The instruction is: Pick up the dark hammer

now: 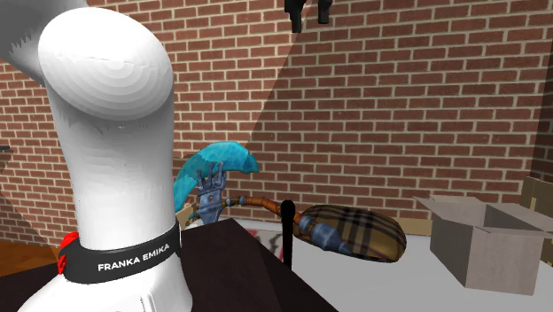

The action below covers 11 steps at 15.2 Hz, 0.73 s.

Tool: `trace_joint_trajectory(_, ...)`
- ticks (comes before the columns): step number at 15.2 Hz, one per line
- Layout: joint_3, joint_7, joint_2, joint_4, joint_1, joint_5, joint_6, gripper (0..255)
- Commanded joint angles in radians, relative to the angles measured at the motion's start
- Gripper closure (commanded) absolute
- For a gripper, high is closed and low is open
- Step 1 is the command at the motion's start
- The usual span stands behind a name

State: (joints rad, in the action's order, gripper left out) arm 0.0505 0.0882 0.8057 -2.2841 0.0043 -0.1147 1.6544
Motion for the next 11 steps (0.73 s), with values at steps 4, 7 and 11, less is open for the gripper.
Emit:
trace_joint_trajectory(4,-0.024,0.001,0.011,-0.102,0.007,-0.003,0.084,0)
trace_joint_trajectory(7,-0.047,0.002,0.011,-0.197,0.016,-0.008,0.171,0)
trace_joint_trajectory(11,-0.079,0.005,-0.008,-0.311,0.030,-0.017,0.293,0)
